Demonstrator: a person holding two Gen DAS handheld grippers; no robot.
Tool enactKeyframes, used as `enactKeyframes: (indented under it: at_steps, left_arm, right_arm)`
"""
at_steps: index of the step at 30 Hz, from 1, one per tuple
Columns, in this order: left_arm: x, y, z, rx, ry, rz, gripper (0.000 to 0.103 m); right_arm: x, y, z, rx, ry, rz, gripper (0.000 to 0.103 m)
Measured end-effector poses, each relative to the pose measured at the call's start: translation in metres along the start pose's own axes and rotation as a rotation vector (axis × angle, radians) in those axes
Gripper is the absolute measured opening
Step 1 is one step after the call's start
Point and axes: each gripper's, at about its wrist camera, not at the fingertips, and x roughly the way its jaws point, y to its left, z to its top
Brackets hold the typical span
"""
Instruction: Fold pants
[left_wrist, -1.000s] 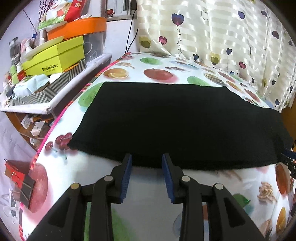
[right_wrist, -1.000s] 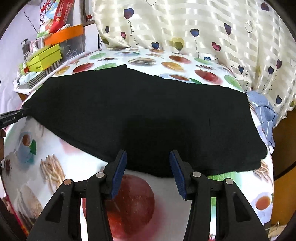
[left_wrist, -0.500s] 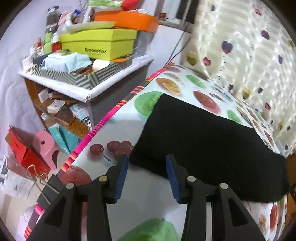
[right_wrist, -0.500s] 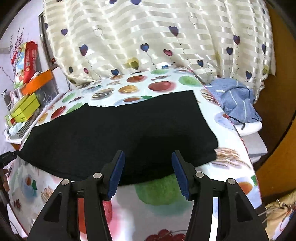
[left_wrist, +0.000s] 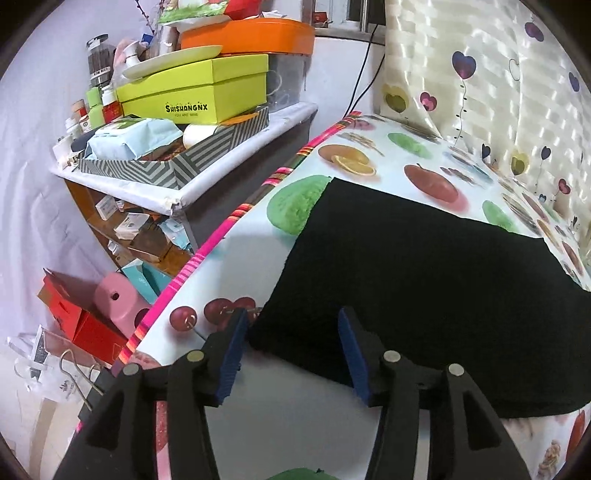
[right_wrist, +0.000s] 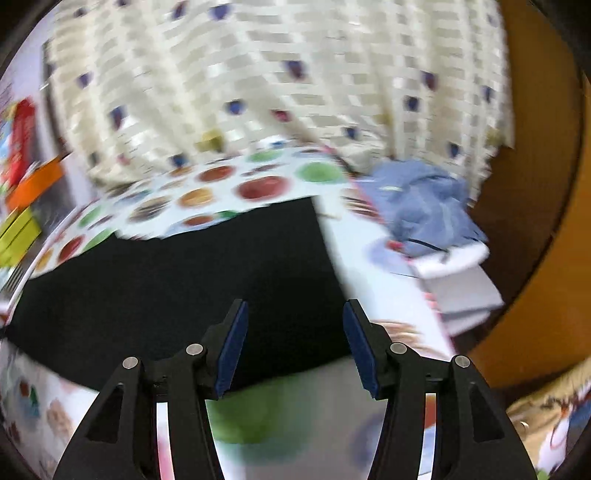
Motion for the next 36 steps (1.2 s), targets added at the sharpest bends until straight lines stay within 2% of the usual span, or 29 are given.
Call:
enactKeyframes:
  at_steps: [3, 5, 8, 10, 12, 13, 17, 22, 31, 32, 36]
  left_arm:
    - [0.000, -0.003, 0.000, 0.026, 0.000, 0.004, 0.050]
    - [-0.001, -0.008, 0.000, 0.058, -0.003, 0.000, 0.039]
    - [-0.003, -0.019, -0.001, 0.114, -0.009, -0.004, 0.021]
    - [-0.003, -0.026, -0.001, 0.147, -0.014, 0.010, 0.015]
    - [-0.003, -0.028, -0.001, 0.163, -0.016, 0.020, 0.014]
    - [-0.004, -0.027, -0.001, 0.170, -0.017, 0.017, 0.014]
    - [-0.006, -0.023, -0.004, 0.197, -0.019, 0.012, 0.014]
    - [-0.013, -0.012, -0.012, 0.233, -0.022, 0.013, 0.014]
    - [-0.034, 0.018, -0.036, 0.254, -0.029, -0.056, 0.016]
    - [-0.034, 0.022, -0.036, 0.239, -0.036, -0.068, 0.020]
    - [-0.040, 0.037, -0.031, 0.132, -0.025, -0.131, 0.022]
  right_arm:
    - [0.011, -0.020, 0.004, 0.047, 0.030, 0.006, 0.054]
    - [0.022, -0.028, 0.006, 0.062, 0.063, 0.023, 0.054]
    - [0.036, -0.034, 0.008, 0.101, 0.118, 0.097, 0.055]
    - [0.044, -0.033, 0.007, 0.109, 0.152, 0.133, 0.055]
    - [0.043, -0.031, 0.006, 0.099, 0.157, 0.133, 0.054]
    - [0.043, -0.030, 0.005, 0.093, 0.160, 0.133, 0.045]
    - [0.035, -0.023, -0.001, 0.053, 0.183, 0.128, 0.038]
    - [0.016, -0.025, -0.018, 0.033, 0.206, 0.130, 0.037]
    - [-0.027, -0.026, -0.049, 0.006, 0.236, 0.138, 0.037]
    - [-0.029, -0.026, -0.049, 0.000, 0.227, 0.132, 0.037]
    - [-0.050, -0.008, -0.040, -0.098, 0.129, -0.007, 0.038]
